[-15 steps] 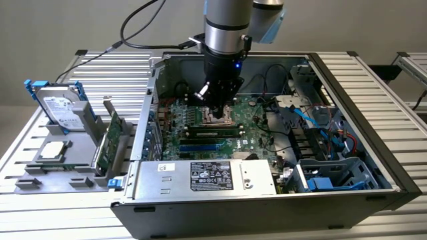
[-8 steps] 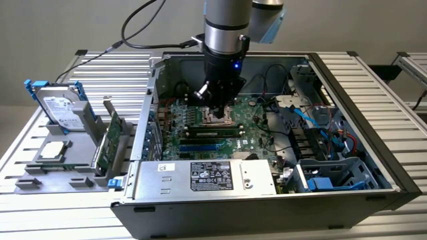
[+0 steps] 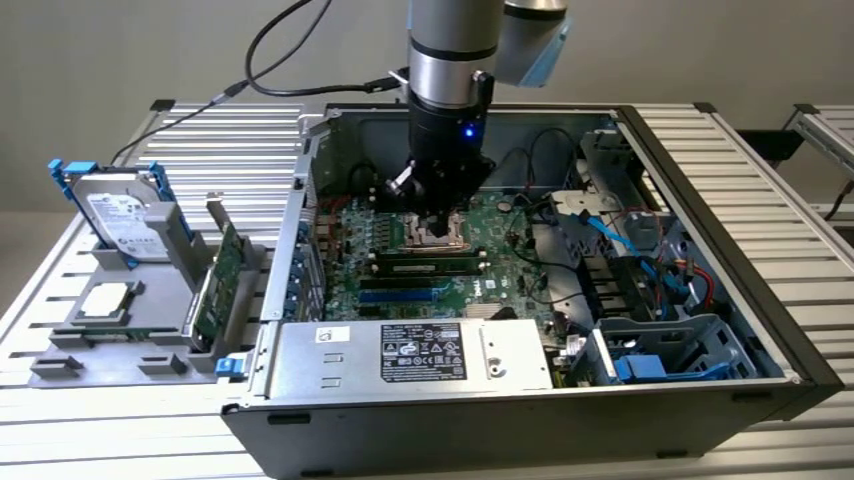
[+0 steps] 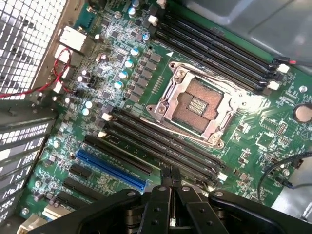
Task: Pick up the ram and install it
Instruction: 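Press down the ram until it locks into place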
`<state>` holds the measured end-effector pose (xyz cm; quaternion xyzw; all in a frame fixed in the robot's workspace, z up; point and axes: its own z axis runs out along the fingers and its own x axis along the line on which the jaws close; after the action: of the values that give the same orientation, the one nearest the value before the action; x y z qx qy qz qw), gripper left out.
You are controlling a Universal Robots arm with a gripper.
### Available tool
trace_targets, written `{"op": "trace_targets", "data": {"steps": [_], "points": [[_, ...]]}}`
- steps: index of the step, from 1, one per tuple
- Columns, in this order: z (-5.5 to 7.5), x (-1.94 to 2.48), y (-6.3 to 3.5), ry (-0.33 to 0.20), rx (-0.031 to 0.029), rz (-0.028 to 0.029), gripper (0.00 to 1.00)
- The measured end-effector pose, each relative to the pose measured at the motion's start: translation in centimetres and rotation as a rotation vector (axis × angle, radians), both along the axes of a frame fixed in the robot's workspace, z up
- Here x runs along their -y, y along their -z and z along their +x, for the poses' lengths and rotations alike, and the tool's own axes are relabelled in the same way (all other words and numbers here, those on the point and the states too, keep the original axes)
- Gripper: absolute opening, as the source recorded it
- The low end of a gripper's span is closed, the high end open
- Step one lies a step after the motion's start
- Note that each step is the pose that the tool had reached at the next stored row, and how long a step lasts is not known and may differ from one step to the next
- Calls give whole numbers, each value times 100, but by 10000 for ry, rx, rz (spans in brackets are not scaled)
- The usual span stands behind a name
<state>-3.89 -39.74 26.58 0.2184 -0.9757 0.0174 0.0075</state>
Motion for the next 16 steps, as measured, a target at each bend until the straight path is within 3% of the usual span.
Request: {"op": "trace_targets", "data": {"steps": [1, 4, 16], "points": [[0, 0, 2, 167, 1, 2, 11], [1, 0, 15, 1601, 2, 2, 11], [1, 0, 34, 3651, 2, 1, 11]]}}
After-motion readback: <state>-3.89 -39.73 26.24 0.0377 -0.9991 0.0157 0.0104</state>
